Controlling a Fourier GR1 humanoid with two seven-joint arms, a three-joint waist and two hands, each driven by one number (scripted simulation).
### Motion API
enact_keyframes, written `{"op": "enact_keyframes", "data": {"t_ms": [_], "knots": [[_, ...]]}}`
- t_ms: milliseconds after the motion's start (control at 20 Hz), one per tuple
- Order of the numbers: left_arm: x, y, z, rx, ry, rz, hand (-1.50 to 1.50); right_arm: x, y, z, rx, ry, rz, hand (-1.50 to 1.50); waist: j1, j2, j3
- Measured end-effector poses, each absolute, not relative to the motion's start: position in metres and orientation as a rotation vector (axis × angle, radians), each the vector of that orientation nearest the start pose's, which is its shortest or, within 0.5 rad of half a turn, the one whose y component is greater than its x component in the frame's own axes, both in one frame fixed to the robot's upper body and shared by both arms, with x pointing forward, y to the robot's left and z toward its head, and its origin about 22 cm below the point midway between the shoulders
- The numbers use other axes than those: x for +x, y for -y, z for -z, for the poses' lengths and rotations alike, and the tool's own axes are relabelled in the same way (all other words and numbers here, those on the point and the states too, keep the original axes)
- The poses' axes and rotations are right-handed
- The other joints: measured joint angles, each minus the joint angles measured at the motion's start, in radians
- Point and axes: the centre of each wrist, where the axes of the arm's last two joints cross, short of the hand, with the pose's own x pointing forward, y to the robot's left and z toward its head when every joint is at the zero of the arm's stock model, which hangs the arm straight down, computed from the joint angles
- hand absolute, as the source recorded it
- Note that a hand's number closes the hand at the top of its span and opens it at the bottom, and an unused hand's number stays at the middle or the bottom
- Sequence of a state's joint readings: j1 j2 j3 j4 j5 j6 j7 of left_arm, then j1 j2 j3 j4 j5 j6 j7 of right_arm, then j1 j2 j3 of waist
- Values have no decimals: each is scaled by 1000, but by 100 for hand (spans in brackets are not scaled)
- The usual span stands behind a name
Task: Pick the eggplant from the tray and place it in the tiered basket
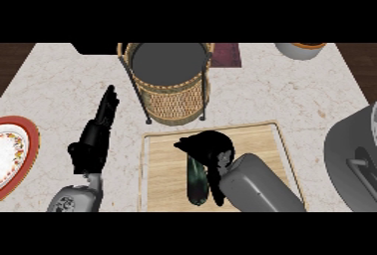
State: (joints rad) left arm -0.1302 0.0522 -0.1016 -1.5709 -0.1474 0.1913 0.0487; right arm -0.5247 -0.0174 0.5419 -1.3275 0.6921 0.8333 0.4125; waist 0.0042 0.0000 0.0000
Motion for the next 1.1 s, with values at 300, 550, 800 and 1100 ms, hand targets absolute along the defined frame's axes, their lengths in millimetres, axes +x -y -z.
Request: {"op": "enact_keyframes", "data": {"t_ms": [300,550,800,1100], "knots": [[274,-203,-32,196,1662,115,0,290,58,-52,-145,919,-1812,-150,-2,0,0],[267,-206,-33,185,1660,116,0,288,61,-37,-151,947,-1760,150,-1,0,0],[269,-200,-30,187,1664,106,0,287,55,-30,-239,1073,-1759,150,0,-4,0],[275,-195,-33,172,1667,125,0,280,32,-29,-490,1054,-1744,150,20,-5,0]]}}
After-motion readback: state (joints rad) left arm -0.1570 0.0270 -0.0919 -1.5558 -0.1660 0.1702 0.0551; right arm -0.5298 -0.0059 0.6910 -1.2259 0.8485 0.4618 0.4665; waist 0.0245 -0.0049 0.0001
